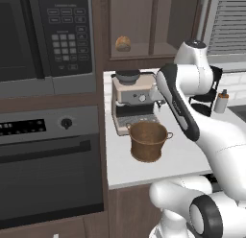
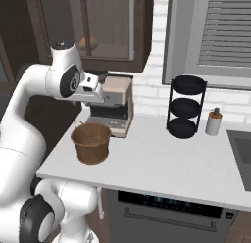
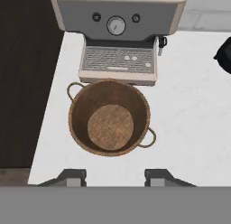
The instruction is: Open the cabinet, pick up the bread from the cabinet and place it in the basket. Then move the basket to the dining counter.
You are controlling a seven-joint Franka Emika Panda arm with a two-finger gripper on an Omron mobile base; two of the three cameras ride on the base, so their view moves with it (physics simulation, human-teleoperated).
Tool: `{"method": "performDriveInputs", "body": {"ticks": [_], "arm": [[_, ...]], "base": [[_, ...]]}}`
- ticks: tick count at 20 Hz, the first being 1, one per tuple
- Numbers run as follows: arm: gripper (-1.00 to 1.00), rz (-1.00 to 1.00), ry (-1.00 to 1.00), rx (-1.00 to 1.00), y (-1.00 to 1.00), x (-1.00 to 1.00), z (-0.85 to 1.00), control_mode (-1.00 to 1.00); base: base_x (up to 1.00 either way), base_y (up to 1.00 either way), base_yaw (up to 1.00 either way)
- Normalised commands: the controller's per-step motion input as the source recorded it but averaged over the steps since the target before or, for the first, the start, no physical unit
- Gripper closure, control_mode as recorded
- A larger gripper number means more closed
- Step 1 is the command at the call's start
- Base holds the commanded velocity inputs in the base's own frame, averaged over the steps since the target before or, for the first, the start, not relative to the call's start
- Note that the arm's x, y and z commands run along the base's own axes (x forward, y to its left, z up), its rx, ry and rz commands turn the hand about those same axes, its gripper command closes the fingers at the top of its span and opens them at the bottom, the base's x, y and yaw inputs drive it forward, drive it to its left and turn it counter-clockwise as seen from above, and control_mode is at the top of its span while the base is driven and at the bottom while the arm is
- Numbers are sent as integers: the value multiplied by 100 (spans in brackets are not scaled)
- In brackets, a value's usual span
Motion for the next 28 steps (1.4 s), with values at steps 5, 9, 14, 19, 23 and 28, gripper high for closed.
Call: {"method": "performDriveInputs", "body": {"ticks": [5,9,14,19,23,28], "arm": [[-100,-1,0,3,-52,2,-9,-100],[-100,-1,-10,7,-95,19,-8,-100],[-100,-12,-45,0,-76,0,68,-100],[-100,-16,-54,0,-32,0,100,-100],[-100,-14,-18,-4,-20,25,100,-100],[-100,-11,0,-6,-22,25,100,-100]], "base": [[0,0,0],[0,0,0],[0,0,0],[0,0,0],[0,0,0],[0,0,0]]}}
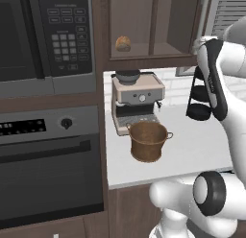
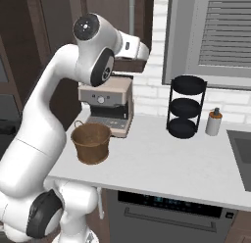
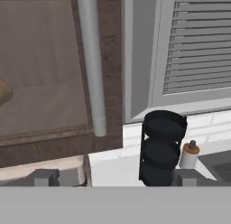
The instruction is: Open the cabinet, pick up the bread from the cabinet and place it in the basket. Then move the basket to the dining counter.
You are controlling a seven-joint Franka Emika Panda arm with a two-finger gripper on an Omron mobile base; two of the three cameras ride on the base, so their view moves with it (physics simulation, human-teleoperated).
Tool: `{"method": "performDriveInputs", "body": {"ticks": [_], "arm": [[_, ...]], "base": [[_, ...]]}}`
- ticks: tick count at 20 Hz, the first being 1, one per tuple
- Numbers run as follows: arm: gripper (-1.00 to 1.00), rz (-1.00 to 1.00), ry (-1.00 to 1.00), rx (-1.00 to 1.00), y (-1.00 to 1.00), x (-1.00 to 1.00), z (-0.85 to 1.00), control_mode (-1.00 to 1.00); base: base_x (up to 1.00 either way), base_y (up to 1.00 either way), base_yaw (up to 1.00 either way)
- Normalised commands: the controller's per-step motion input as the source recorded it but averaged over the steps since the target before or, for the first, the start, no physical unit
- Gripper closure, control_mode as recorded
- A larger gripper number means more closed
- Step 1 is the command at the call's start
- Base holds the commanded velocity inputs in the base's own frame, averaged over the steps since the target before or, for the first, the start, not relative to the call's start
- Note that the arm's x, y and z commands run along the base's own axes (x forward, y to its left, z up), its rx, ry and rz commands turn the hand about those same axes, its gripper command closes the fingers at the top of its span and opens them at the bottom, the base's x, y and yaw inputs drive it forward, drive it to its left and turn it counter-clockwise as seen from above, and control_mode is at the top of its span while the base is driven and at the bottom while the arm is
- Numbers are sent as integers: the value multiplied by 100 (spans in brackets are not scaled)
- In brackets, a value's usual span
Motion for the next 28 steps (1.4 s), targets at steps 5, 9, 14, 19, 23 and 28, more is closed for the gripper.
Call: {"method": "performDriveInputs", "body": {"ticks": [5,9,14,19,23,28], "arm": [[-100,-1,1,0,-10,47,54,-100],[-100,12,3,0,9,50,4,-100],[-100,16,4,0,9,66,0,-100],[-100,1,0,0,-31,44,-6,-100],[-100,0,-1,0,-27,32,-2,-100],[-100,1,-2,0,7,22,-13,-100]], "base": [[0,0,0],[0,0,0],[0,0,0],[0,0,0],[0,0,0],[0,0,0]]}}
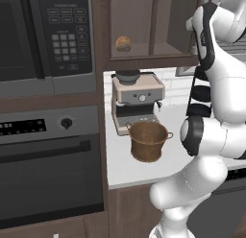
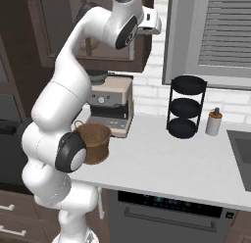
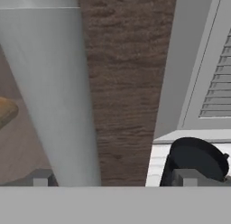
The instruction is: Open the cabinet, pick up the bread from the cabinet and place it in the basket. Then move the basket to the dining counter.
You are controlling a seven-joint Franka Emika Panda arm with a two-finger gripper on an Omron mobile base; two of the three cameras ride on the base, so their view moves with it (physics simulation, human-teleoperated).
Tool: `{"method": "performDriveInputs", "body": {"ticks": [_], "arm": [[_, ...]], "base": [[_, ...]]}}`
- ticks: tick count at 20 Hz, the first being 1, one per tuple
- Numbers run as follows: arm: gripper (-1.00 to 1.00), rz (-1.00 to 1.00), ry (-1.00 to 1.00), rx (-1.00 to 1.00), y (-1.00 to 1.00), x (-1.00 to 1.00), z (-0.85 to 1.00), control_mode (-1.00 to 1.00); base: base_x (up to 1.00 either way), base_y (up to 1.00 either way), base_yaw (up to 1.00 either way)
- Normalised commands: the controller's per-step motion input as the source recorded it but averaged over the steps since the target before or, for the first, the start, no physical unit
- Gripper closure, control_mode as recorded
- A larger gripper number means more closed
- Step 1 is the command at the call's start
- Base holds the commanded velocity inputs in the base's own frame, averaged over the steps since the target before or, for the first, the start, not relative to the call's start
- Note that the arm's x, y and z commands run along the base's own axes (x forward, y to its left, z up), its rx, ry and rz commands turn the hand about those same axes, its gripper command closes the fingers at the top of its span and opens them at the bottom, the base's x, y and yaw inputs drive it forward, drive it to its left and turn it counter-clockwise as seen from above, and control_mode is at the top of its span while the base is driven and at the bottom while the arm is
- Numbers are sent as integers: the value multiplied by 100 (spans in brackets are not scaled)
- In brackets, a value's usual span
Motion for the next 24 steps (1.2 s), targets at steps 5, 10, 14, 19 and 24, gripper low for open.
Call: {"method": "performDriveInputs", "body": {"ticks": [5,10,14,19,24], "arm": [[-100,0,-1,0,34,0,-17,-100],[-100,-4,-4,0,25,4,-17,-100],[-100,0,-4,0,-2,38,-12,-100],[-100,6,-5,0,-2,32,-13,-100],[100,6,-3,1,0,25,-6,-100]], "base": [[0,0,0],[0,0,0],[0,0,0],[0,0,0],[0,0,0]]}}
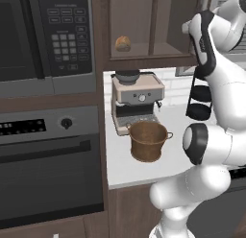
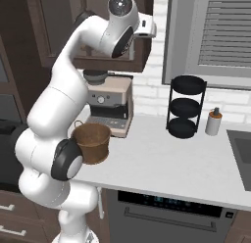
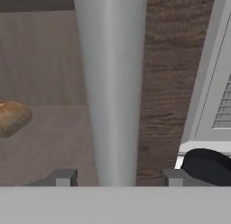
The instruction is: Open the cabinet, pick up the bread from the cabinet and place it in the basket. Then move the basket to the dining counter.
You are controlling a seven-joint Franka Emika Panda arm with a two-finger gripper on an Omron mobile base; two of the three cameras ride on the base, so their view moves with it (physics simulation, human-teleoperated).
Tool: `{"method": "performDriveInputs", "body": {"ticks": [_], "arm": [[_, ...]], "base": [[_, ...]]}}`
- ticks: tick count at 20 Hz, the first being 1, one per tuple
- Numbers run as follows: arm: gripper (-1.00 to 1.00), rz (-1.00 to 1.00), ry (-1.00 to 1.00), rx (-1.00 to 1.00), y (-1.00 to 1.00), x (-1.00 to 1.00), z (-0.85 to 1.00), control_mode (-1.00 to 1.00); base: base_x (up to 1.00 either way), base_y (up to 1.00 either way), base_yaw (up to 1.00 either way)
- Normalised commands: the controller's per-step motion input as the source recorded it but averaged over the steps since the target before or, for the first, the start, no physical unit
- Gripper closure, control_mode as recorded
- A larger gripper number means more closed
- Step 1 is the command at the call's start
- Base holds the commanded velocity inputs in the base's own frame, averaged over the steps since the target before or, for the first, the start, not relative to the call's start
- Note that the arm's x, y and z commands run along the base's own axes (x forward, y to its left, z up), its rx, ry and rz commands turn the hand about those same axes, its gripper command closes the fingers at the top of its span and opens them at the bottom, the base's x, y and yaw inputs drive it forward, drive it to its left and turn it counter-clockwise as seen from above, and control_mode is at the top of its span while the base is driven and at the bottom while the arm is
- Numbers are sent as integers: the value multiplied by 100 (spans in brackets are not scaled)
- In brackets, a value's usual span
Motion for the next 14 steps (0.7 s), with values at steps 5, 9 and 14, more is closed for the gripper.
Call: {"method": "performDriveInputs", "body": {"ticks": [5,9,14], "arm": [[100,0,0,0,0,2,0,-100],[100,-10,0,0,10,-18,0,-100],[100,-38,-1,0,45,-91,-3,-100]], "base": [[0,0,0],[0,0,0],[0,0,0]]}}
